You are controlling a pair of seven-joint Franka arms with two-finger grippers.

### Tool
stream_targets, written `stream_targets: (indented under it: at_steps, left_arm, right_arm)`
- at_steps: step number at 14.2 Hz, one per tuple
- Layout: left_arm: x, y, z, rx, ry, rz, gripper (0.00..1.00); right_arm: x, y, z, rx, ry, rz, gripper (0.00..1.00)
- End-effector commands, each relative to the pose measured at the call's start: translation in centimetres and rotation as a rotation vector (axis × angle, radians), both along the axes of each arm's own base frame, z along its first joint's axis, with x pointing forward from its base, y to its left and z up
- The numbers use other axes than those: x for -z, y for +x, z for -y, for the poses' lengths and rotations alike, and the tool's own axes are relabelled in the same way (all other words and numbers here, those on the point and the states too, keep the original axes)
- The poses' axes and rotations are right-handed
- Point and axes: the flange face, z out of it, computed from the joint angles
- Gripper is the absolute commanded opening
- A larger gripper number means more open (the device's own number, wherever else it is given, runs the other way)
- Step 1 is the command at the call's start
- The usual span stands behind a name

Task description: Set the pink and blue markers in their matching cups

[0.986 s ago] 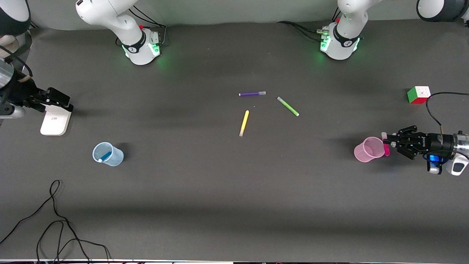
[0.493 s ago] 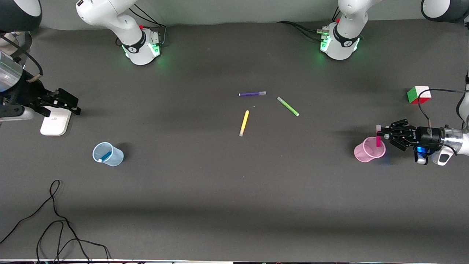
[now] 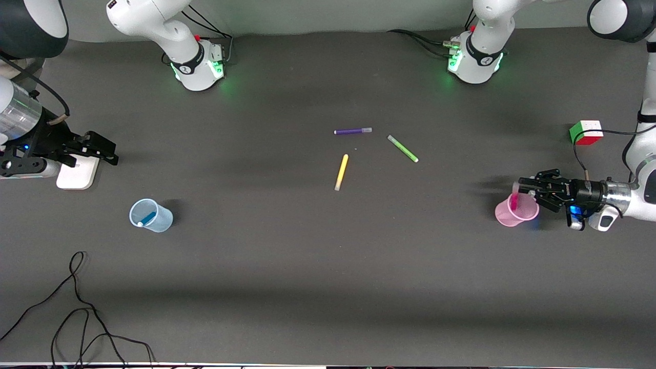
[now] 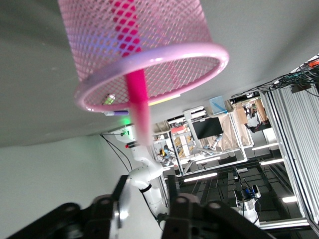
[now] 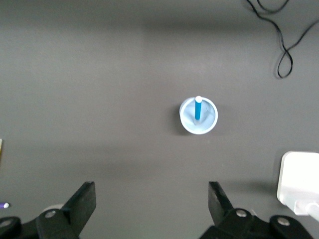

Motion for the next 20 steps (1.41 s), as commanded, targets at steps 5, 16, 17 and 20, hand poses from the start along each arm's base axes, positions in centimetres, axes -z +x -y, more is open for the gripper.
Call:
stream_targets:
  at_steps: [5,16,17,20]
  left_arm:
    - [-13.1,3.7,1.0,0.204,0.332,0.201,1.0]
    - [-32.2,0.6,15.6,0.661,1.039,0.57,1.0]
    - [-32.7,-0.7,16.8,0.672,1.073,0.618,1.0]
    - [-35.2,-3.2,18.7,0.722,1.154,0.703,1.0]
  right_arm:
    - [0.1,0.2,0.4,-0.005,0.004,-0.028,1.0]
    - [1.8,1.2,-0.8,-0.007,0.014,-0.018,1.0]
    - [1.7,1.4,-0.9,-0.009,0.014,-0.013,1.0]
    - [1.7,1.6,-0.9,-0.009,0.015,-0.006,1.0]
